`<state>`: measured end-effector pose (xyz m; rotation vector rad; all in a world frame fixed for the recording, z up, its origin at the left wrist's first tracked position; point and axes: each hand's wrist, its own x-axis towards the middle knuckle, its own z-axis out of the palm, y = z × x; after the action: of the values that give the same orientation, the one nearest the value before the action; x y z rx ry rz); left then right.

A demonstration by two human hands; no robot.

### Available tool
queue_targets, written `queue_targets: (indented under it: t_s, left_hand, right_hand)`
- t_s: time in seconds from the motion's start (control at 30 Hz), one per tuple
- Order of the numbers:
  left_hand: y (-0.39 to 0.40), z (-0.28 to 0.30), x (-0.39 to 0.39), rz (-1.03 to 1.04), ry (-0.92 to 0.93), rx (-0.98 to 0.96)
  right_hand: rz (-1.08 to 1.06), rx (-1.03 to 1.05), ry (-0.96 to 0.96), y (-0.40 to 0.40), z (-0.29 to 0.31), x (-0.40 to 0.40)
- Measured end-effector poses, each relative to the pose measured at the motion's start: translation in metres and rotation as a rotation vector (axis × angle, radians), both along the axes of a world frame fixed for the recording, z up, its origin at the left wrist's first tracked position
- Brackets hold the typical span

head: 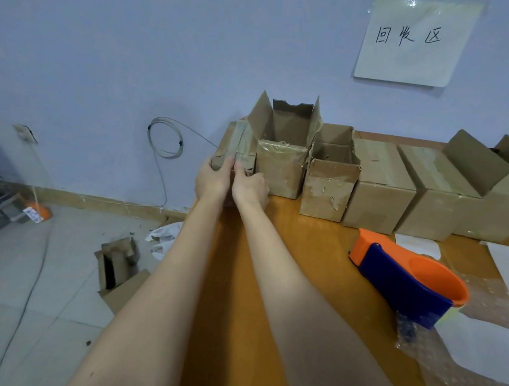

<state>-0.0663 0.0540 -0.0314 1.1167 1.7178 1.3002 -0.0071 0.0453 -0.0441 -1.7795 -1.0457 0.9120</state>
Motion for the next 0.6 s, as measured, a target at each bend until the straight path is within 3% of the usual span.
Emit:
queue_targets:
  t_s: [0.27,0.43,0.6]
  left_hand:
    - [-0.053,0.013,-0.005,0.175,-0.001,0.033]
    - [-0.093,0.012,-0.009,0.149,-0.242,0.2]
    - [-0.125,0.008,-0.006,0.041,-0.25,0.249]
  right_hand:
    - [0.018,0.018,0.04,-0.052,0.018,0.019]
    - [0.002,-0.018,0.389,-0.104,0.016,0.041]
    - [-0.028,-0.023,0.538,-0.153,0.013,0.052]
